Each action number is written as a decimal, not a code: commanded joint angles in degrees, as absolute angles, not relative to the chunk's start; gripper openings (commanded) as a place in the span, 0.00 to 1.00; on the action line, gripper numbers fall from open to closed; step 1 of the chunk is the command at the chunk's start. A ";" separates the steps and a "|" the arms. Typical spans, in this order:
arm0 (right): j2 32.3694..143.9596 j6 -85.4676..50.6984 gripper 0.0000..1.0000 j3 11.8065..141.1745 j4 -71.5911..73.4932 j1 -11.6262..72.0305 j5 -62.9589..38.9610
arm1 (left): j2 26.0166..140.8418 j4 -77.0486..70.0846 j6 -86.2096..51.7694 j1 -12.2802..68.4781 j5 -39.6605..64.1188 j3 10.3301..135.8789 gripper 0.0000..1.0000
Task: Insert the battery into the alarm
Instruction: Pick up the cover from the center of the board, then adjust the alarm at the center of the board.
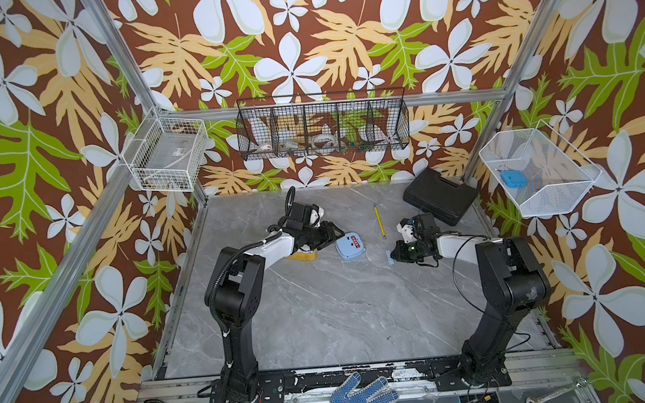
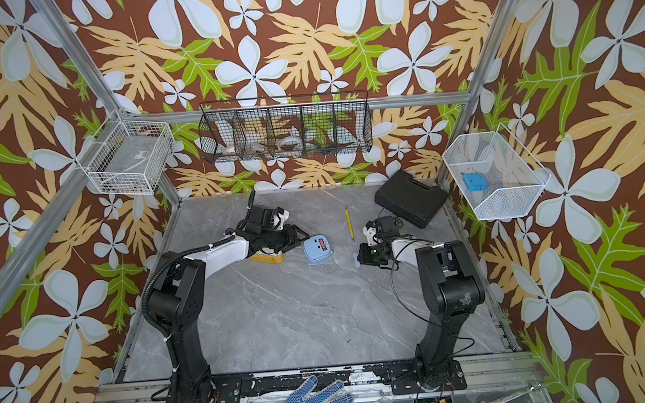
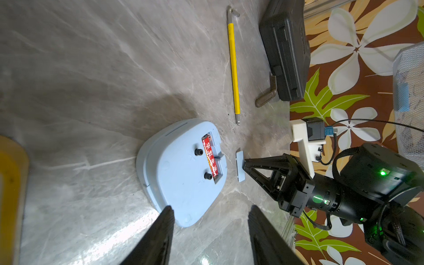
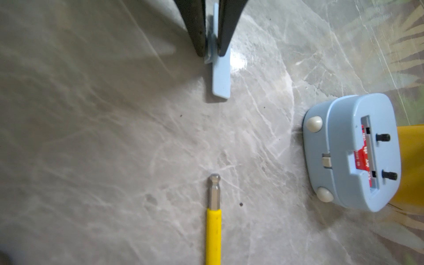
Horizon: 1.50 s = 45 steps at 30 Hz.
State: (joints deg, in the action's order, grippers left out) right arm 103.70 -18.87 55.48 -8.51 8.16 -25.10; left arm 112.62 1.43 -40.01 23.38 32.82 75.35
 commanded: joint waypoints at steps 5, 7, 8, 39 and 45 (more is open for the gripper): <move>102.40 -18.80 0.07 53.96 -8.44 8.17 -25.31 | 112.75 -0.23 -39.99 23.31 32.70 75.23 0.54; 101.09 -19.29 0.06 53.04 -7.72 8.18 -25.70 | 112.51 -0.45 -40.17 23.29 32.55 75.06 0.54; 100.32 -19.50 0.06 52.51 -7.48 8.17 -25.75 | 112.41 -0.56 -40.22 23.33 32.35 75.07 0.54; 106.56 -20.91 0.05 73.65 -12.35 17.27 -21.34 | 124.22 9.78 -39.89 24.36 31.84 88.66 0.59; 107.73 -21.20 0.05 74.27 -13.65 17.44 -21.36 | 125.94 10.24 -40.25 24.96 33.57 90.79 0.59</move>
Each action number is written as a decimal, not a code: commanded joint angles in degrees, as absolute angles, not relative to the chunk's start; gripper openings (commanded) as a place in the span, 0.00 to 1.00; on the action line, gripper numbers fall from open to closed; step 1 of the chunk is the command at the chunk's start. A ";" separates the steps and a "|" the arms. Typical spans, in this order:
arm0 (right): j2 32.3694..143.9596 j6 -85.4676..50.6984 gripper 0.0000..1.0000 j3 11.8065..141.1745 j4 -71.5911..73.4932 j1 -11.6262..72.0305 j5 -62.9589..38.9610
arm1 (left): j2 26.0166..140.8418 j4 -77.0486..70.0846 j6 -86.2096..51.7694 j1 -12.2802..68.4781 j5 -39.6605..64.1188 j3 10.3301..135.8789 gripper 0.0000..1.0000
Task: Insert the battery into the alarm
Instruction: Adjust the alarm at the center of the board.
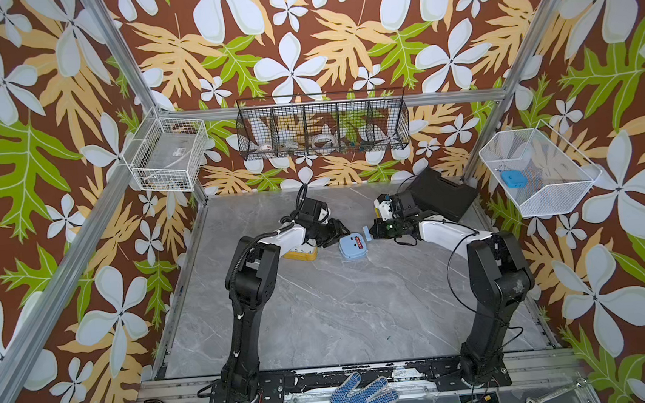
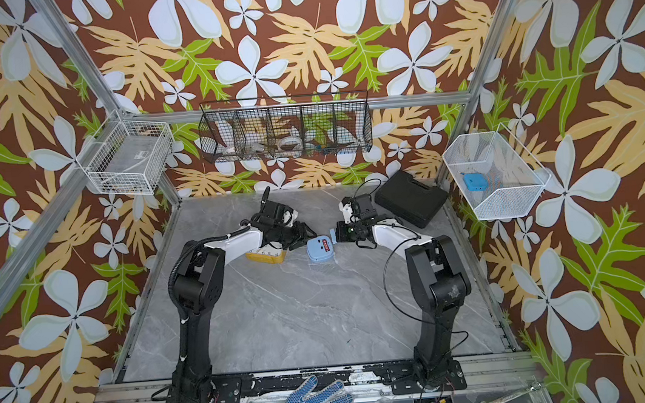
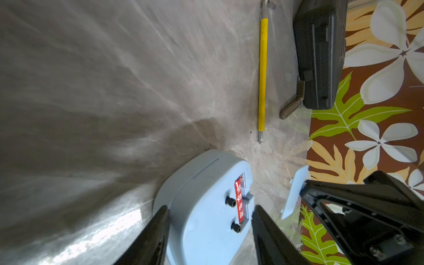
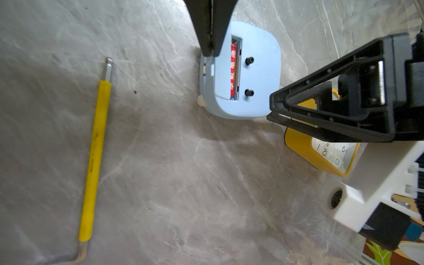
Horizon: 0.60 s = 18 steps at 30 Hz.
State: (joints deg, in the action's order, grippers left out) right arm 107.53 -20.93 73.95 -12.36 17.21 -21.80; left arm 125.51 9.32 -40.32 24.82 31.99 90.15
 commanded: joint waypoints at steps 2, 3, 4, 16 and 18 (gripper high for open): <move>107.83 -21.48 0.04 73.98 -13.87 17.56 -21.52 | 126.34 10.19 -40.59 25.14 33.99 91.31 0.59; 107.70 -21.58 0.04 73.86 -14.03 17.58 -21.53 | 126.38 10.18 -40.63 25.22 33.97 91.48 0.59; 107.51 -21.62 0.04 73.58 -13.99 17.74 -21.42 | 126.41 9.96 -40.69 25.22 33.93 91.49 0.59; 107.92 -22.57 0.04 72.68 -15.08 18.25 -22.22 | 126.01 4.48 -43.02 25.44 34.40 90.67 0.59; 108.26 -23.01 0.04 72.71 -15.20 18.32 -22.70 | 124.90 3.66 -42.91 25.40 33.40 89.58 0.59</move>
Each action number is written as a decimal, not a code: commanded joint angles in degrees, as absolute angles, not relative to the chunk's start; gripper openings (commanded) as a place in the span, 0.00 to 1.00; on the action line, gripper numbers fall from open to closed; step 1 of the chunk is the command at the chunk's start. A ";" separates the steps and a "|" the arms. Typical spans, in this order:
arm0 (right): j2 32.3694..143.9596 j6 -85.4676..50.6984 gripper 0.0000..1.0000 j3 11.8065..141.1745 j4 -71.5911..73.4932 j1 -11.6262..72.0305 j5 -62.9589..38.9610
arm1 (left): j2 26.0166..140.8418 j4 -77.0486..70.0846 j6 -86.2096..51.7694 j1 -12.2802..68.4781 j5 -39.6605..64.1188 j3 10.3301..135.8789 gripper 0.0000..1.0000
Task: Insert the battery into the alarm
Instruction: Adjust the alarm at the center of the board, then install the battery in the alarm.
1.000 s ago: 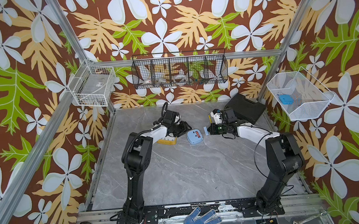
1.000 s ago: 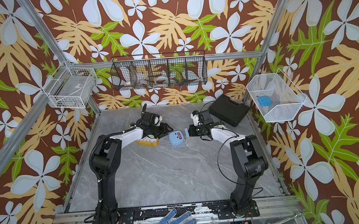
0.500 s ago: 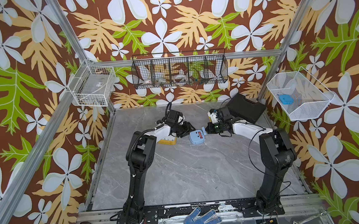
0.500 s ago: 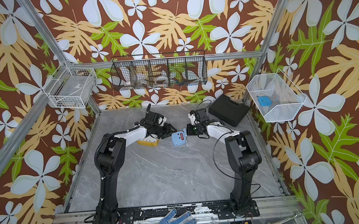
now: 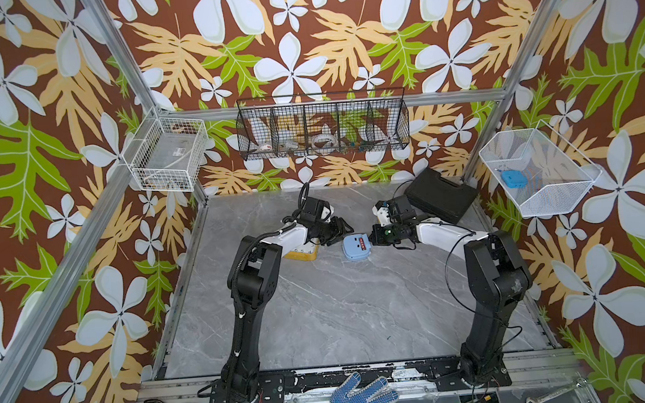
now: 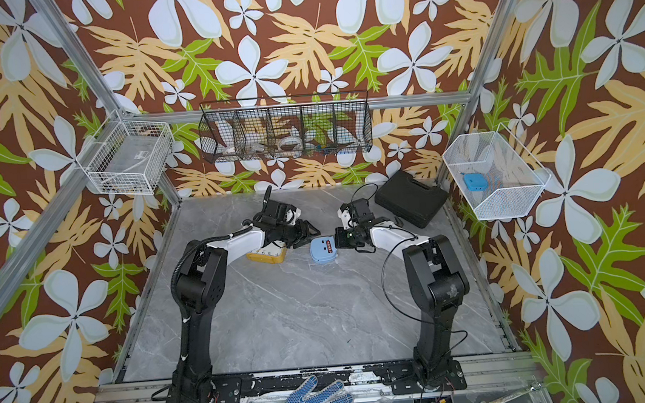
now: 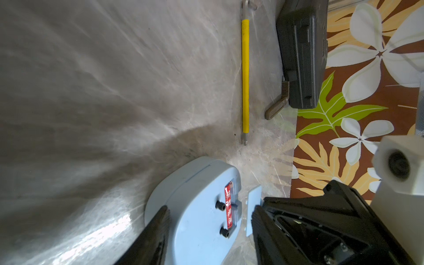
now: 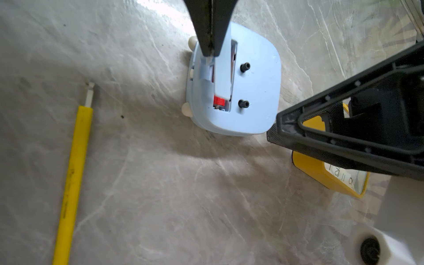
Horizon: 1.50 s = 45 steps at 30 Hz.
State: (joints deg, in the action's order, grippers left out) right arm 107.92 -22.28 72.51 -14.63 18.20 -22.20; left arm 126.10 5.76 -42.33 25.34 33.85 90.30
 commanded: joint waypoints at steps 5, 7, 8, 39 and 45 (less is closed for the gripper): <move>108.98 -24.98 0.03 72.73 -14.45 18.29 -24.14 | 121.58 2.99 -41.93 25.40 29.63 86.74 0.58; 109.15 -26.19 0.03 72.62 -14.13 18.52 -24.51 | 120.15 2.35 -41.75 25.40 28.55 85.34 0.58; 109.24 -26.63 0.03 72.64 -14.01 18.62 -24.58 | 119.67 2.05 -41.68 25.40 28.21 84.73 0.58; 110.79 -27.39 0.02 74.35 -14.11 19.24 -20.83 | 117.46 -3.61 -45.25 26.46 32.09 73.32 0.56; 111.53 -27.29 0.01 74.73 -14.47 19.25 -21.00 | 117.81 -3.69 -45.60 26.46 32.26 73.23 0.56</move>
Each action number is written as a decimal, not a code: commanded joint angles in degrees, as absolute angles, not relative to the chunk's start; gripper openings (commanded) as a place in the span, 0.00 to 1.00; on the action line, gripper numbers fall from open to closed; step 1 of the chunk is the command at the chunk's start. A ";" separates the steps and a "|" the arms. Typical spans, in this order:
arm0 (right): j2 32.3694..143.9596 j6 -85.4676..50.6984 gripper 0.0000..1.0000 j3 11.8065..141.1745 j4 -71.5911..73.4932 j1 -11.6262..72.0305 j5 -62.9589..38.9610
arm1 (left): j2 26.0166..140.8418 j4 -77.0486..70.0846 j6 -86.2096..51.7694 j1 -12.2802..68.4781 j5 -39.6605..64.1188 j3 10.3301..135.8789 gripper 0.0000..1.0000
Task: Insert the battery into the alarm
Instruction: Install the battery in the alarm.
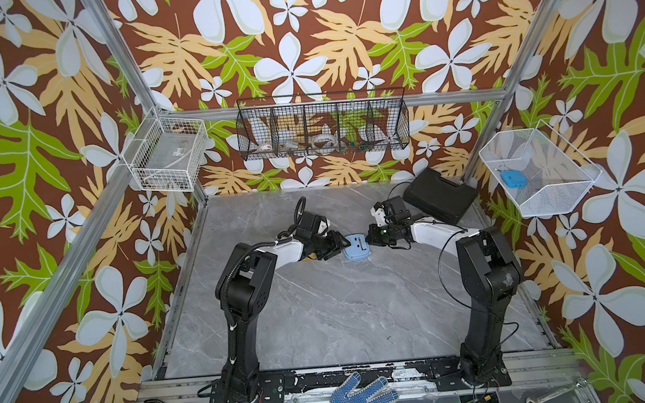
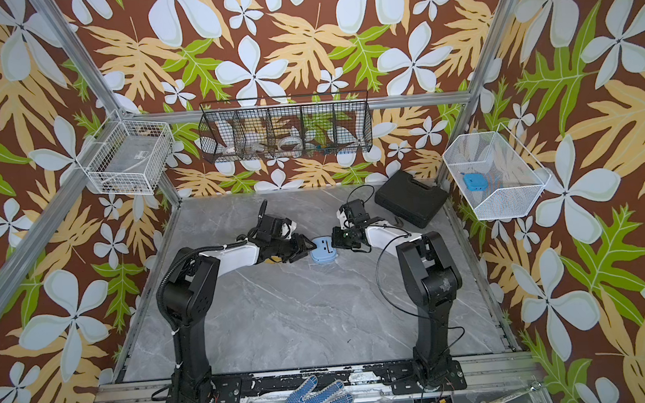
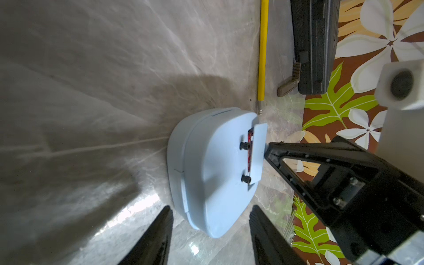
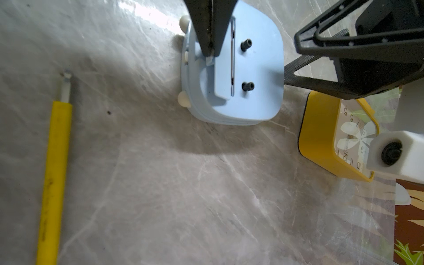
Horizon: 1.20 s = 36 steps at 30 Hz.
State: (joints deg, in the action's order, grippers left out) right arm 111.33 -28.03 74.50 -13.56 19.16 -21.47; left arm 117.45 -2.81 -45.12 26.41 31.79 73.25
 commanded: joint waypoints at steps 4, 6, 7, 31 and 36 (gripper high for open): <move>111.71 -27.52 0.02 74.58 -14.21 19.21 -21.25 | 118.22 -3.86 -45.88 26.46 32.41 73.26 0.55; 111.88 -27.59 0.02 74.62 -14.02 19.25 -21.36 | 118.44 -3.81 -45.96 26.46 32.52 73.30 0.54; 111.96 -27.60 0.01 74.66 -14.12 19.29 -21.51 | 118.55 -3.85 -45.97 26.46 32.61 73.39 0.54; 112.21 -26.00 0.01 75.48 -17.97 19.33 -20.58 | 119.50 -4.06 -46.36 26.59 33.38 73.48 0.51; 112.67 -26.37 0.02 75.67 -17.39 19.63 -21.09 | 120.06 -4.05 -46.50 26.80 33.80 73.98 0.51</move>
State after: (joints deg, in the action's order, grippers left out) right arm 112.27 -26.57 75.46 -16.21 19.31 -21.50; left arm 119.79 -3.22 -46.35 26.68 33.06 73.47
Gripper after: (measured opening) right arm 0.053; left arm 0.512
